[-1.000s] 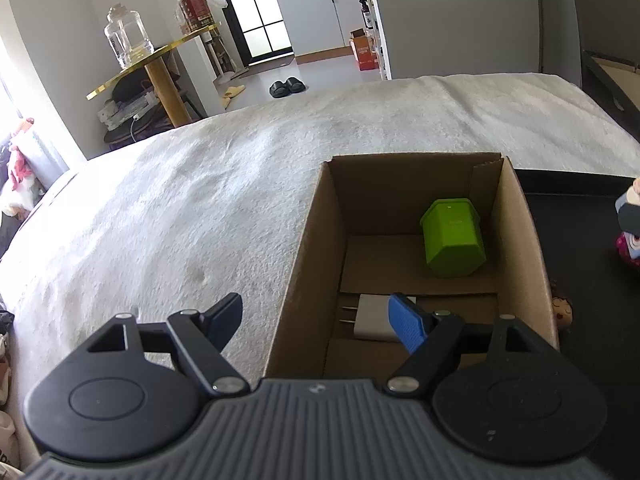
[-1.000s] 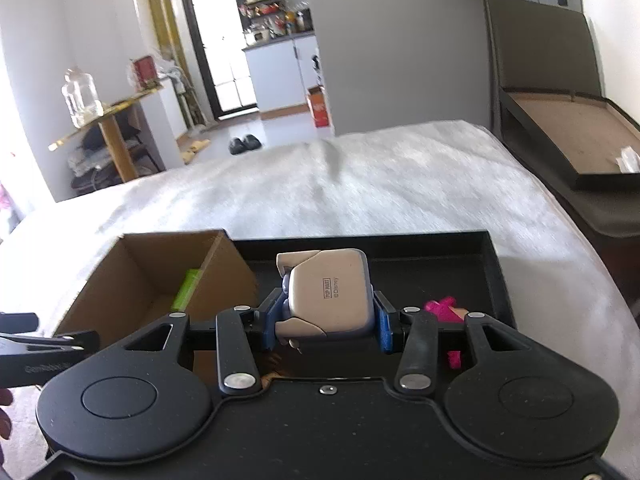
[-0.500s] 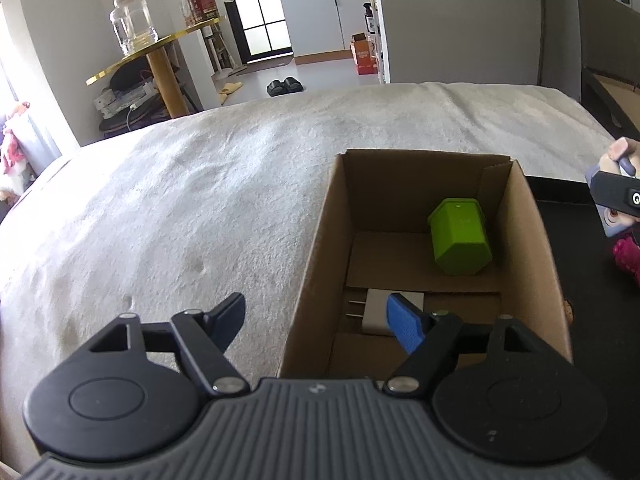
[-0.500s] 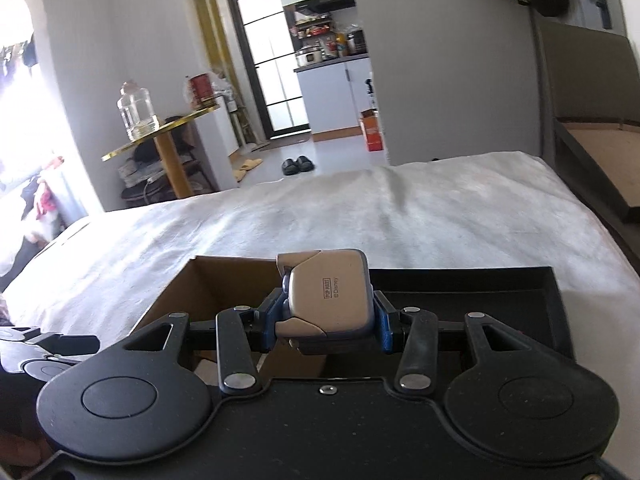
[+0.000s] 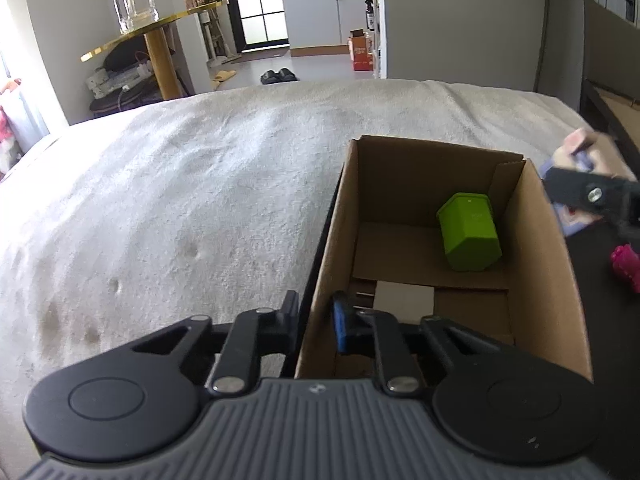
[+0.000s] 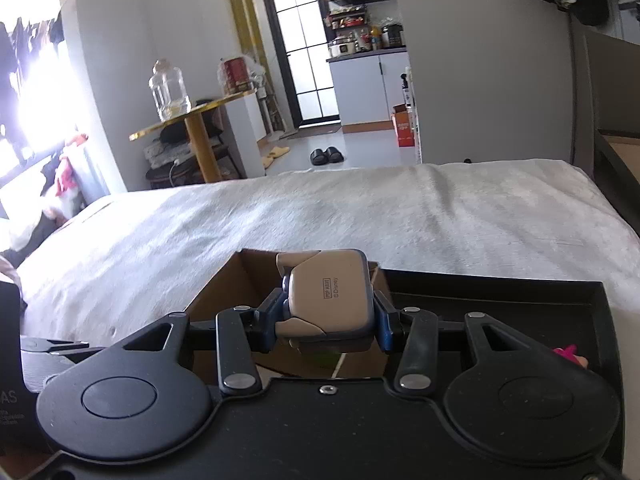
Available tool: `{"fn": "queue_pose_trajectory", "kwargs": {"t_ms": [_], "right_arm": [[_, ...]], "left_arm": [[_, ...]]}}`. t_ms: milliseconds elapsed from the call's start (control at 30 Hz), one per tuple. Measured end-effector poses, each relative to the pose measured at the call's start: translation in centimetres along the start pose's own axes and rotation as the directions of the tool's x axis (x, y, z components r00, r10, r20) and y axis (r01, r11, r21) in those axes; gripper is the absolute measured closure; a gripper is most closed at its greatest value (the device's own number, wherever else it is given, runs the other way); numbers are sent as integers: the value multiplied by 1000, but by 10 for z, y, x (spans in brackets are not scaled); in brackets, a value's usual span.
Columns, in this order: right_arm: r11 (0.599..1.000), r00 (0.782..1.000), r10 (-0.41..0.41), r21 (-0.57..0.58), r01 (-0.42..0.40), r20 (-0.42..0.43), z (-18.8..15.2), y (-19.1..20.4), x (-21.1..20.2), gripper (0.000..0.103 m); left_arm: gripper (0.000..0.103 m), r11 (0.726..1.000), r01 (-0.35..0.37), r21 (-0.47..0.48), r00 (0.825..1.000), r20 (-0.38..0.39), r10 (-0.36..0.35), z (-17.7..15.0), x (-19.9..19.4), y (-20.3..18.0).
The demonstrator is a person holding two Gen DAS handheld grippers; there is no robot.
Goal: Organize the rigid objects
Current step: 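Lift the beige cube charger and carry it over the box, then lower the beige cube into the box and open the right gripper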
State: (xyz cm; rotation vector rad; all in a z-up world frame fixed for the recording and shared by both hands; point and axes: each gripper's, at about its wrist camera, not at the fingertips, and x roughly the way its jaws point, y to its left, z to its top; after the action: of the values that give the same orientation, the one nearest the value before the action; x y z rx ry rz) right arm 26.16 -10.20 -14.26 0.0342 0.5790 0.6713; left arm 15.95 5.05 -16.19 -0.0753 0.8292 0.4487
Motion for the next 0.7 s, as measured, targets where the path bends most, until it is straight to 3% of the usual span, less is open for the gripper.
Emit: {"fn": "queue_pose_trajectory", "kwargs": {"t_ms": [700], "right_arm": [[990,979,-99,-118,79,-180,-20,46,38,58]], "left_arm": [[90,997,66,-33,998,13,-66,-3,-3,10]]}}
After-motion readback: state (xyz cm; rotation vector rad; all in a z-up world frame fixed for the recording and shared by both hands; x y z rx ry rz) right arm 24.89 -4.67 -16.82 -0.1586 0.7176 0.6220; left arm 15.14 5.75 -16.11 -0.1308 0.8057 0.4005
